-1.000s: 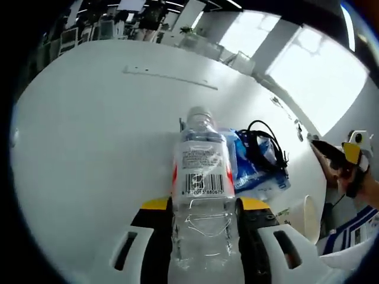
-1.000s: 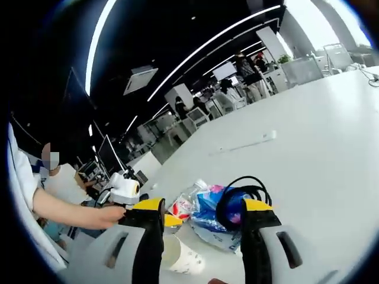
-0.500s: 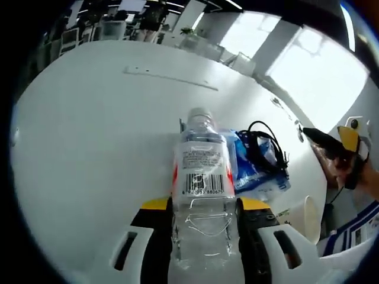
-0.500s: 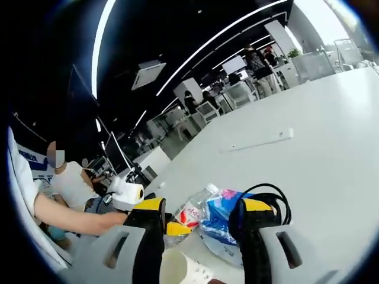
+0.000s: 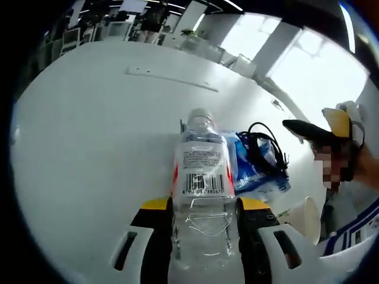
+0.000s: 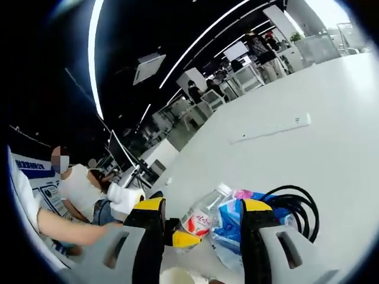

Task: Arrange the tabletop items into an orderly group along one side of the table until the central work area is clear of visible clutter.

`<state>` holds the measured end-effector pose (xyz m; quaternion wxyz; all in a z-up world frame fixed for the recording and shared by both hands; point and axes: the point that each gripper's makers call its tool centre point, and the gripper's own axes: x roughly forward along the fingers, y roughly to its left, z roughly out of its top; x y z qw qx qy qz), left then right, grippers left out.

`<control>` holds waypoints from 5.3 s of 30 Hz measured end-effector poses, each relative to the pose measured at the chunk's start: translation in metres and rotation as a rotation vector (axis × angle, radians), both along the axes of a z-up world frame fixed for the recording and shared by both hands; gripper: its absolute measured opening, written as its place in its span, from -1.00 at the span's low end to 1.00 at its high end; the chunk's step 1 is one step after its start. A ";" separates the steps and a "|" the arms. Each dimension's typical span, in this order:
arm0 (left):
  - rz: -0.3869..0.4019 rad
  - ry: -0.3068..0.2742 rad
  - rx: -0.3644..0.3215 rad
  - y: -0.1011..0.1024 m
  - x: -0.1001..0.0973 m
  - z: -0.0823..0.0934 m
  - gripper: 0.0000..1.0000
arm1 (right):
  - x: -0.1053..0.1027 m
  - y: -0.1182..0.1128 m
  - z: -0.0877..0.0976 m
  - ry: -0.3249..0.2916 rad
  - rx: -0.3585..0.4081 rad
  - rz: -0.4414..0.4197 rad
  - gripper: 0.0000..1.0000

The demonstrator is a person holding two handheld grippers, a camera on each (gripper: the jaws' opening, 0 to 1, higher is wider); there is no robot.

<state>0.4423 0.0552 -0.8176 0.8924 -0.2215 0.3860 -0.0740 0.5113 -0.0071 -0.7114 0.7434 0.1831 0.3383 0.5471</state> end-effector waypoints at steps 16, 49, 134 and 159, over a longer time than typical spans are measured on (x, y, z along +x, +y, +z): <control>0.008 -0.013 -0.002 0.003 0.002 -0.003 -0.20 | -0.002 0.041 -0.015 0.074 -0.038 0.058 -0.07; 0.087 -0.081 0.030 0.003 0.005 0.000 -0.20 | 0.006 0.077 -0.058 0.310 -0.282 0.010 -0.24; -0.790 -0.296 0.316 -0.012 -0.045 0.006 -0.26 | -0.130 0.096 0.036 -0.657 0.187 0.704 -0.63; -0.798 -0.328 0.384 0.036 -0.013 0.030 -0.23 | -0.101 0.138 0.059 -0.712 0.200 0.571 -0.63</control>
